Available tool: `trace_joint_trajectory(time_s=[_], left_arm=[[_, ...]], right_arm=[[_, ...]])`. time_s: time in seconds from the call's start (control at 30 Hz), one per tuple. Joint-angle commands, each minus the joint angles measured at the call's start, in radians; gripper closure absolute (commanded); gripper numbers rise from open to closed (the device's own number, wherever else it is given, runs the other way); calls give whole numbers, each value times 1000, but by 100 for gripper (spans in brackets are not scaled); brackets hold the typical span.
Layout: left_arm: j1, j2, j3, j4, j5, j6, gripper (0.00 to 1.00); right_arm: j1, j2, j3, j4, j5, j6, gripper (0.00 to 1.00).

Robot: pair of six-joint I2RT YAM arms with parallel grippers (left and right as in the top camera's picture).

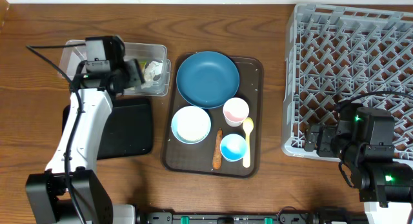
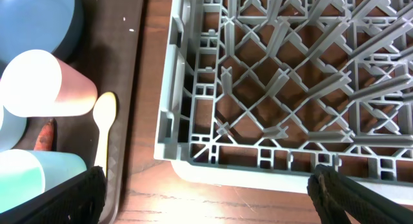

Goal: Sort waste into correct bins and load items into the dishwasher rack
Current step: 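Carry the yellow wrapper to the clear bin and release it, then reach the left gripper to the pink cup and grasp it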

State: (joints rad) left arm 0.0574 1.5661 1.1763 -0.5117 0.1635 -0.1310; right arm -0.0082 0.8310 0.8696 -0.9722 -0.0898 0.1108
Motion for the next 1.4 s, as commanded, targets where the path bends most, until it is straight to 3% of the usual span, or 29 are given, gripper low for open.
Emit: trace_joint_trajectory(time_s=[0.0,0.2,0.47,0.67,1.13,1.23,1.37], left_arm=[[-24,-28,19,-60,202,6,31],[-122,-101,19,-143,253,7,25],[-378,-75,19,-160,251,2,18],[-541,-10,19,-122,146,-5,17],[-615,171,19,-20,109,-31,19],[-615,208,19,-5,120,-60,30],[-615,238,19,2,124,-96,62]], right_arm=[[9,-2,19,-4,-5,1,1],[9,-2,19,-4,-5,2,1],[9,-2,19,-4,-5,1,1],[9,-2,19,-5,-5,1,1],[9,-2,19,-8,-5,1,1],[9,-2,19,-10,-5,1,1],[9,-2,19,-13,-5,1,1]])
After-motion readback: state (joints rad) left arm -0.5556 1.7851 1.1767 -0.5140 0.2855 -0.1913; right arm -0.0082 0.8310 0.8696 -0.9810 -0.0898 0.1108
